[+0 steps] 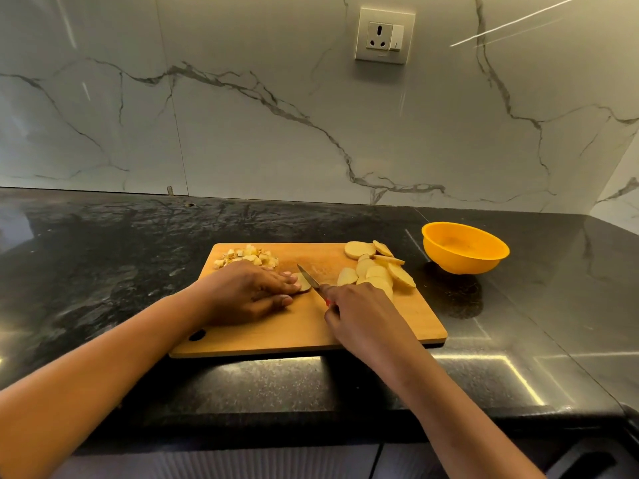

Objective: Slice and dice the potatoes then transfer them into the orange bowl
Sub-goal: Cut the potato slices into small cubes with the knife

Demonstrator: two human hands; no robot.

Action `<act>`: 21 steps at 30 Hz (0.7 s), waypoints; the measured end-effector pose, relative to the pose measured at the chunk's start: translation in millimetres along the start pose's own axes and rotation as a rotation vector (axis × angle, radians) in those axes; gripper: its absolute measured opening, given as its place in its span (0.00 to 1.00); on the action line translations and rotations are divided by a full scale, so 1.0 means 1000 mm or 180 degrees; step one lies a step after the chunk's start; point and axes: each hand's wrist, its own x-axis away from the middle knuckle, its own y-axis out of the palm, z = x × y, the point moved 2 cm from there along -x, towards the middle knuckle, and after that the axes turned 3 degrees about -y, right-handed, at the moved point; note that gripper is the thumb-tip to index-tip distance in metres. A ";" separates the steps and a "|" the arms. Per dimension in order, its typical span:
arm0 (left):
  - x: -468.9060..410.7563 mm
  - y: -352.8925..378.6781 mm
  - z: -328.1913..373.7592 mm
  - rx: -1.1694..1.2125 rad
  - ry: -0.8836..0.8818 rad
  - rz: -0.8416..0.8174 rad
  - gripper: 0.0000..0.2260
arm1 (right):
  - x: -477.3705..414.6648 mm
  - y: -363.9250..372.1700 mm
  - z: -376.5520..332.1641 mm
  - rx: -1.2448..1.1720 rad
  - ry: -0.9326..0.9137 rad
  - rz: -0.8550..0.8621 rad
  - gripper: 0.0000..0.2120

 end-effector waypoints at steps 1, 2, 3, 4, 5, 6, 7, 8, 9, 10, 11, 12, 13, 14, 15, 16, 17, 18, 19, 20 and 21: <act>0.000 -0.001 -0.001 0.0094 -0.0013 -0.0032 0.28 | -0.003 0.000 -0.001 0.0016 -0.0004 -0.0025 0.18; 0.000 -0.002 -0.001 0.0156 -0.0009 -0.0053 0.30 | -0.007 0.000 -0.002 0.0035 -0.0004 -0.0054 0.17; -0.001 -0.002 -0.001 0.0195 -0.0005 -0.0061 0.32 | -0.010 0.000 -0.003 0.0055 0.0001 -0.0089 0.17; -0.001 -0.002 -0.001 0.0200 -0.0016 -0.0069 0.34 | -0.011 -0.001 -0.004 0.0073 0.0009 -0.0121 0.16; -0.001 -0.002 -0.001 0.0190 -0.0032 -0.0079 0.36 | -0.009 -0.002 -0.005 0.0091 0.0007 -0.0146 0.16; -0.001 -0.001 -0.002 0.0163 -0.0052 -0.0097 0.37 | -0.006 -0.003 -0.005 0.0100 -0.0007 -0.0170 0.16; -0.001 -0.001 -0.003 0.0158 -0.0058 -0.0114 0.37 | 0.000 -0.005 -0.004 0.0090 -0.0020 -0.0209 0.16; -0.001 -0.001 -0.003 0.0154 -0.0089 -0.0138 0.36 | 0.007 -0.008 -0.003 0.0074 -0.0028 -0.0267 0.16; 0.000 -0.001 -0.002 0.0152 -0.0116 -0.0150 0.33 | 0.015 -0.011 -0.003 0.0065 -0.0045 -0.0319 0.17; 0.000 -0.001 -0.002 0.0162 -0.0145 -0.0158 0.30 | 0.022 -0.015 -0.003 0.0067 -0.0066 -0.0353 0.17; 0.000 -0.001 -0.001 0.0178 -0.0155 -0.0152 0.28 | 0.029 -0.019 -0.003 0.0079 -0.0089 -0.0374 0.18; 0.001 -0.001 0.000 0.0198 -0.0136 -0.0126 0.29 | 0.034 -0.023 -0.004 0.0093 -0.0107 -0.0389 0.18; 0.001 -0.001 0.001 0.0213 -0.0101 -0.0101 0.33 | 0.038 -0.026 -0.005 0.0099 -0.0117 -0.0406 0.18; 0.002 -0.001 0.001 0.0221 -0.0077 -0.0083 0.35 | 0.040 -0.029 -0.005 0.0089 -0.0124 -0.0418 0.18; 0.003 -0.001 0.002 0.0233 -0.0070 -0.0062 0.35 | 0.042 -0.031 -0.005 0.0066 -0.0120 -0.0432 0.18; 0.003 0.000 0.002 0.0237 -0.0083 -0.0050 0.32 | 0.042 -0.033 -0.005 0.0043 -0.0107 -0.0445 0.18; 0.004 0.000 0.002 0.0245 -0.0116 -0.0035 0.26 | 0.041 -0.035 -0.004 0.0026 -0.0090 -0.0454 0.19; 0.004 0.000 0.002 0.0280 -0.0148 -0.0016 0.22 | 0.040 -0.035 -0.002 0.0021 -0.0070 -0.0464 0.19; 0.005 0.000 0.002 0.0328 -0.0156 0.0020 0.22 | 0.037 -0.034 -0.002 0.0018 -0.0051 -0.0451 0.18; 0.005 -0.001 0.002 0.0357 -0.0143 0.0068 0.26 | 0.034 -0.032 -0.002 0.0010 -0.0022 -0.0423 0.18; 0.006 -0.001 0.003 0.0335 -0.0122 0.0120 0.30 | 0.030 -0.029 -0.002 -0.0015 0.0011 -0.0380 0.17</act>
